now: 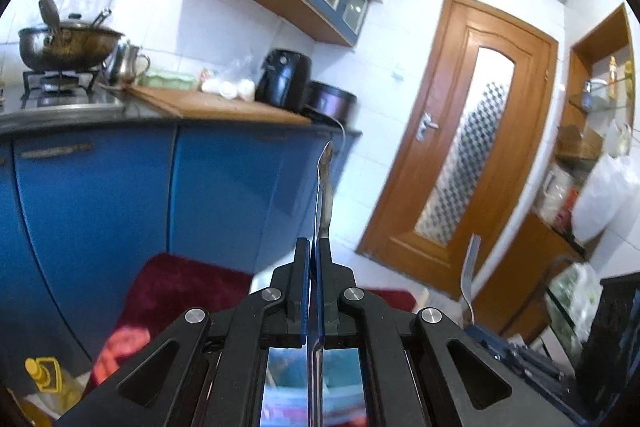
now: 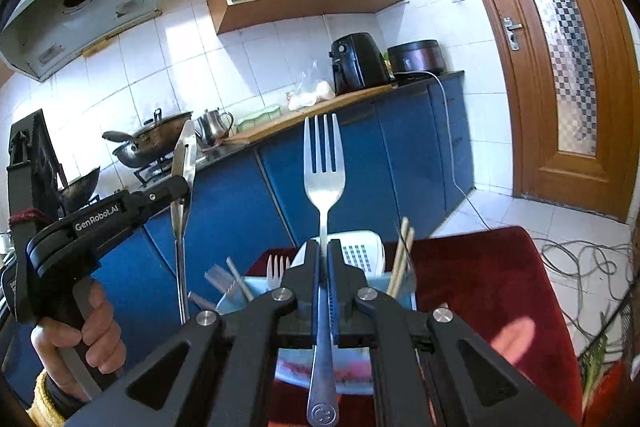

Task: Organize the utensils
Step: 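Lift the knife and fork and carry them over the blue holder, then lower the knife and fork into the holder and open both tools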

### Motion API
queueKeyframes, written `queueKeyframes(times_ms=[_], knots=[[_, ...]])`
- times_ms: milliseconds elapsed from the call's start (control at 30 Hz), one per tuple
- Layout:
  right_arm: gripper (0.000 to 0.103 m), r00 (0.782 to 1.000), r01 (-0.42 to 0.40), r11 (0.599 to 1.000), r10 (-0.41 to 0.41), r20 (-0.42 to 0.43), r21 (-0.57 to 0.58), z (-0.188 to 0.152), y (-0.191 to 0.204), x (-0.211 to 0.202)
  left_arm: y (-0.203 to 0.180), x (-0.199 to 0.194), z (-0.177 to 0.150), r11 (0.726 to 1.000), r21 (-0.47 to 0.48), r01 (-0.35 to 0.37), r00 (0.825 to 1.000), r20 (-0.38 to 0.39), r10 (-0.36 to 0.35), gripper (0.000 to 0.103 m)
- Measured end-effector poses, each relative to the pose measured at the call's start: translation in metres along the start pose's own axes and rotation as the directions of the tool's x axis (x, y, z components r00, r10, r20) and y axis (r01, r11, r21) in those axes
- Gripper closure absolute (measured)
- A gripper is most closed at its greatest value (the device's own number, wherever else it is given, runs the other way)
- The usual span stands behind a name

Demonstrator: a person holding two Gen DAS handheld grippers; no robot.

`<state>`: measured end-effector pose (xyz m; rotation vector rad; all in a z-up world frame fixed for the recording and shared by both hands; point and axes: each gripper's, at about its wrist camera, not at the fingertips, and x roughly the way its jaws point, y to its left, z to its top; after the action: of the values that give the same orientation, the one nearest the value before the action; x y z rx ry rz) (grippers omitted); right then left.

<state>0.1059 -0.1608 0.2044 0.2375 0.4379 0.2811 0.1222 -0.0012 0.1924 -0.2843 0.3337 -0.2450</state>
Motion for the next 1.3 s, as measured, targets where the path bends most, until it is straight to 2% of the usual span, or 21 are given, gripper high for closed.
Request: queueKeyframes(times_ms=[267,467,667,833,1000,1133,1300], knots=[[0.098,0.998,0.014,0.999,-0.010,0.069,-0.050,0.006,-0.011,0.043,0.001,0.042,0.003,0.999,0.024,-0.043,0.996,0.077,0.041,0.100],[0.097,0.991,0.060,0.991,-0.044,0.127,-0.122,0.000,-0.010,0.061,0.003,0.066,-0.012,0.997,0.048,-0.067,0.994,0.091,0.062,0.100],[0.097,0.987,0.102,0.978,-0.076,0.140,-0.185,-0.015,-0.007,0.071,0.005,0.073,-0.028,0.996,0.066,-0.065,0.996,0.072,0.060,0.100],[0.096,0.989,0.087,0.985,-0.068,0.132,-0.148,-0.018,-0.012,0.065,0.002,0.072,-0.035,0.996,0.077,-0.044,0.998,0.047,0.040,0.100],[0.089,0.992,0.060,0.992,-0.046,0.115,-0.114,-0.014,-0.016,0.054,0.002,0.069,-0.040,0.998,0.067,-0.021,1.000,0.005,0.020,0.100],[0.084,0.992,0.052,0.993,-0.039,0.117,-0.107,-0.013,-0.014,0.041,-0.002,0.064,-0.040,0.997,0.071,-0.015,1.000,-0.016,0.016,0.094],[0.081,0.992,0.036,0.995,-0.024,0.125,-0.093,-0.011,-0.010,0.017,-0.007,0.050,-0.037,0.997,0.073,0.002,1.000,-0.019,0.000,0.093]])
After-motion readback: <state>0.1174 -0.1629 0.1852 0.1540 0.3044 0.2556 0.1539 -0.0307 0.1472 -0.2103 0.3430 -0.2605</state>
